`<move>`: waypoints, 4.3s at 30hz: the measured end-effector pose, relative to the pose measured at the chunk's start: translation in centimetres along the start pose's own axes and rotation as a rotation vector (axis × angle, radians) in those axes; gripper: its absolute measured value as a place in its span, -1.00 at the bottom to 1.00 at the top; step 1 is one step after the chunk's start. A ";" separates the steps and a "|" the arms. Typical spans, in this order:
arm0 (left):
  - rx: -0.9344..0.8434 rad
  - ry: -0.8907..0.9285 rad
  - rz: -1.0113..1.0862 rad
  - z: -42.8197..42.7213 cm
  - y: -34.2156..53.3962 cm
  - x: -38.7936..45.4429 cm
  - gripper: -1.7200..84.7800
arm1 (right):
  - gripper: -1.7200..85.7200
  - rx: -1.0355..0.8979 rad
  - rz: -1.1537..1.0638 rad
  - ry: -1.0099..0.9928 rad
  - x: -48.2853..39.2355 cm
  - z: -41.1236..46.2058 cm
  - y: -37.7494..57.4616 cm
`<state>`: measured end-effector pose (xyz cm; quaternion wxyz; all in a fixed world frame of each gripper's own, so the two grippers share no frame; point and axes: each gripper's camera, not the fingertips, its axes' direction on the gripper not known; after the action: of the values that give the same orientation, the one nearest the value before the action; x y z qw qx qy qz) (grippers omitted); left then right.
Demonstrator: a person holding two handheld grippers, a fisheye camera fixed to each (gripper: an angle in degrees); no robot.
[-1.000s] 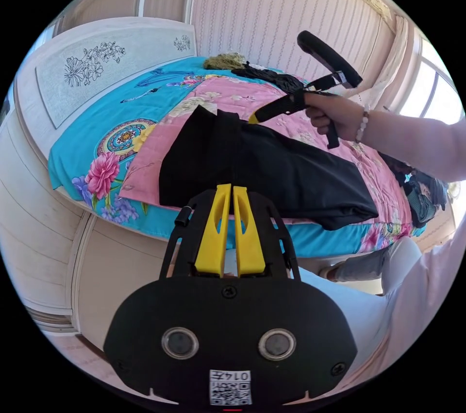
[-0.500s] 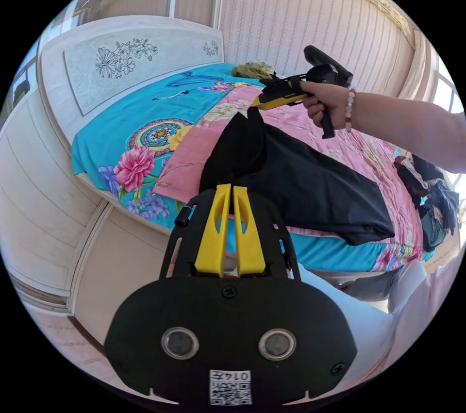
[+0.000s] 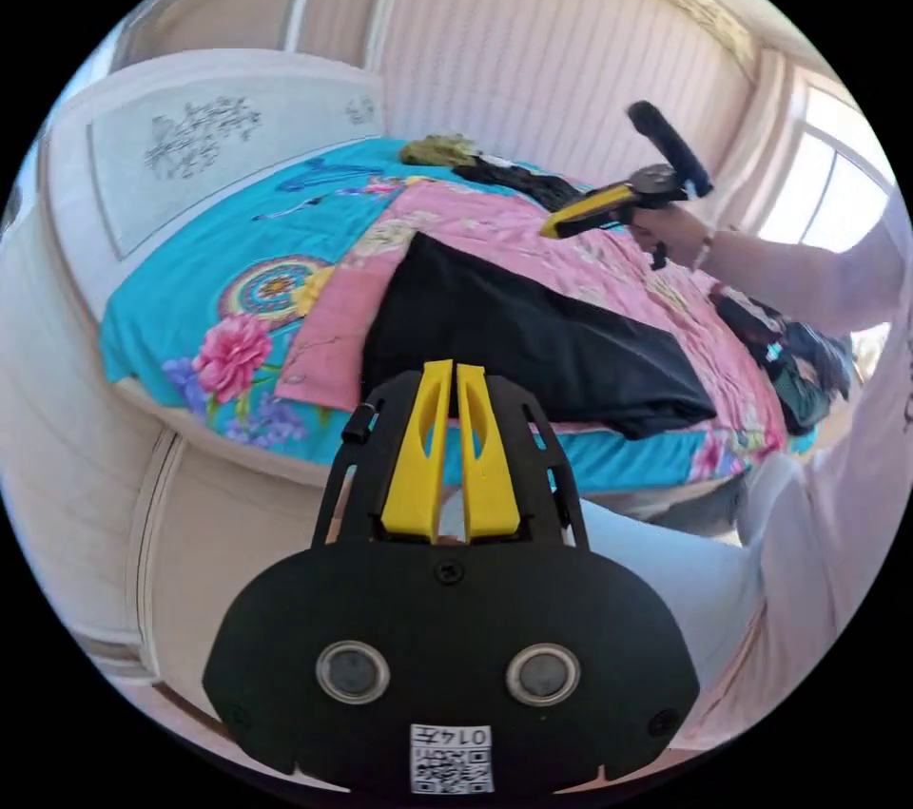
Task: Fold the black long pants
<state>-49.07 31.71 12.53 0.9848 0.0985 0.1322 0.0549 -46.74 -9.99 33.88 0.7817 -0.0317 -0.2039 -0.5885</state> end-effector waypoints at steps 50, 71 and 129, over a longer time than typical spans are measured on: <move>-0.372 0.294 0.462 22.3 -11.6 28.5 -0.91 | -0.91 0.098 0.970 -0.476 9.9 0.4 53.4; -0.055 0.567 0.166 12.7 -13.5 20.1 -0.94 | -0.94 0.418 0.859 -0.605 9.4 -12.2 62.2; 0.407 0.227 -0.793 -0.2 6.4 -14.6 -0.84 | -0.92 0.151 -0.142 -0.487 1.6 -16.6 13.8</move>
<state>-63.68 36.04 17.29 0.8696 0.2251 0.2749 -0.3430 -28.80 -12.01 21.94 0.6664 -0.0997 -0.4311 -0.6001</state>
